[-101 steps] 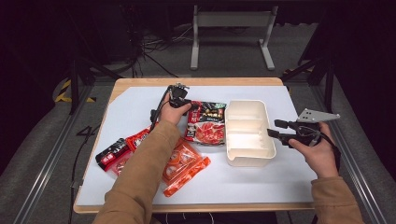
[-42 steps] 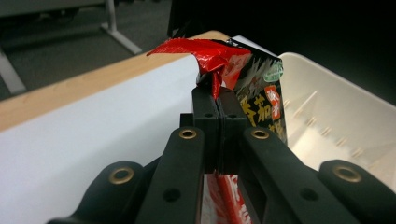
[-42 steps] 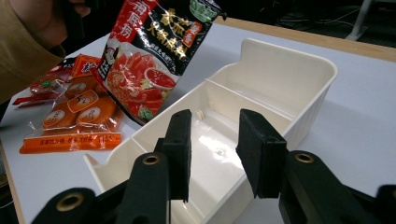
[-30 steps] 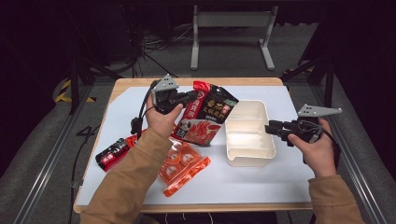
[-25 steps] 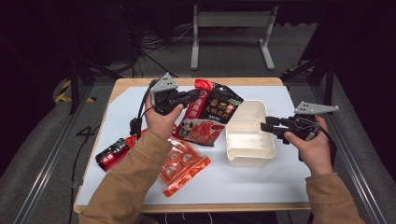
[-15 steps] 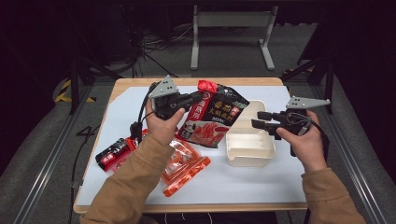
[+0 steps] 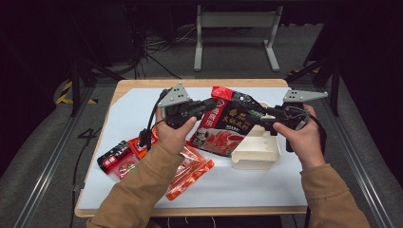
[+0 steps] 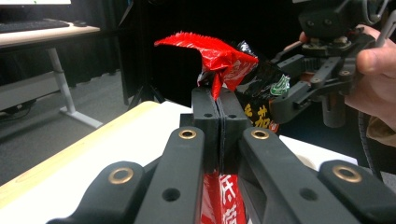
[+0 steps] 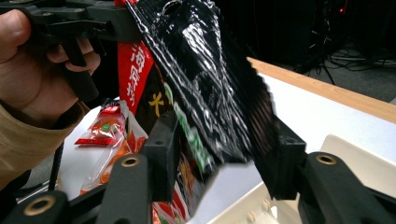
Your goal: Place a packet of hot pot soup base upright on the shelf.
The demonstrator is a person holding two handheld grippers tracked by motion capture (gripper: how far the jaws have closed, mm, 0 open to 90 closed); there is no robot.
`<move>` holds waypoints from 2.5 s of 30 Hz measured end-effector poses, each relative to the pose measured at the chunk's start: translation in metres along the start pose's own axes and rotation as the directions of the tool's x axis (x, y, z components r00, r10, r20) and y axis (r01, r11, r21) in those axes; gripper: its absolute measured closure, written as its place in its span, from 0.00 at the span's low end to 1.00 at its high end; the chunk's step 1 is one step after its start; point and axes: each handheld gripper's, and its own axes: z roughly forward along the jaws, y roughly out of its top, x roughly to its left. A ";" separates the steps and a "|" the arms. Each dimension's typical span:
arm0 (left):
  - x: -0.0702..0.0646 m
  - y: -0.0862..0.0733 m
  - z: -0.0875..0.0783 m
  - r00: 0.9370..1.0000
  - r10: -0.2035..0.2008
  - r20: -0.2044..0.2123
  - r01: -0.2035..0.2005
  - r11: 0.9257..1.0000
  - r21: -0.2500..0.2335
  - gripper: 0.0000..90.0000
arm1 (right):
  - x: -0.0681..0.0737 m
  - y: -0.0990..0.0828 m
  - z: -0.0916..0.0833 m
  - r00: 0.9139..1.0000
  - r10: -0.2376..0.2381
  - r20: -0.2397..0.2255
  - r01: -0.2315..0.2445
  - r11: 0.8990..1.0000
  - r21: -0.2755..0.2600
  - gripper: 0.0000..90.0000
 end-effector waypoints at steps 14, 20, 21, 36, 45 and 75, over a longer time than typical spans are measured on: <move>-0.001 -0.008 -0.010 0.999 -0.025 -0.027 0.024 1.000 -0.020 0.97 | 0.007 0.020 0.006 0.997 -0.072 -0.026 0.074 0.995 0.070 0.86; 0.000 -0.012 -0.022 0.998 -0.031 -0.056 0.031 0.999 -0.011 0.93 | 0.016 0.037 0.011 0.986 -0.169 -0.005 0.169 0.982 0.079 0.88; 0.001 -0.012 -0.024 0.998 -0.044 -0.051 0.044 0.999 -0.016 0.90 | 0.016 0.039 0.012 0.984 -0.178 -0.003 0.178 0.980 0.084 0.88; 0.002 -0.007 -0.056 0.986 -0.077 -0.149 0.085 0.995 0.045 0.47 | 0.004 0.067 0.009 0.941 -0.323 0.099 0.313 0.944 0.104 0.88; 0.003 -0.016 -0.069 0.979 -0.037 -0.199 0.058 0.993 0.104 0.37 | -0.016 0.074 -0.009 0.927 -0.335 0.171 0.324 0.942 0.090 0.88; 0.009 -0.044 -0.082 0.969 -0.016 -0.247 0.064 0.980 0.187 0.17 | -0.072 0.068 -0.021 0.899 -0.291 0.328 0.284 0.956 0.069 0.88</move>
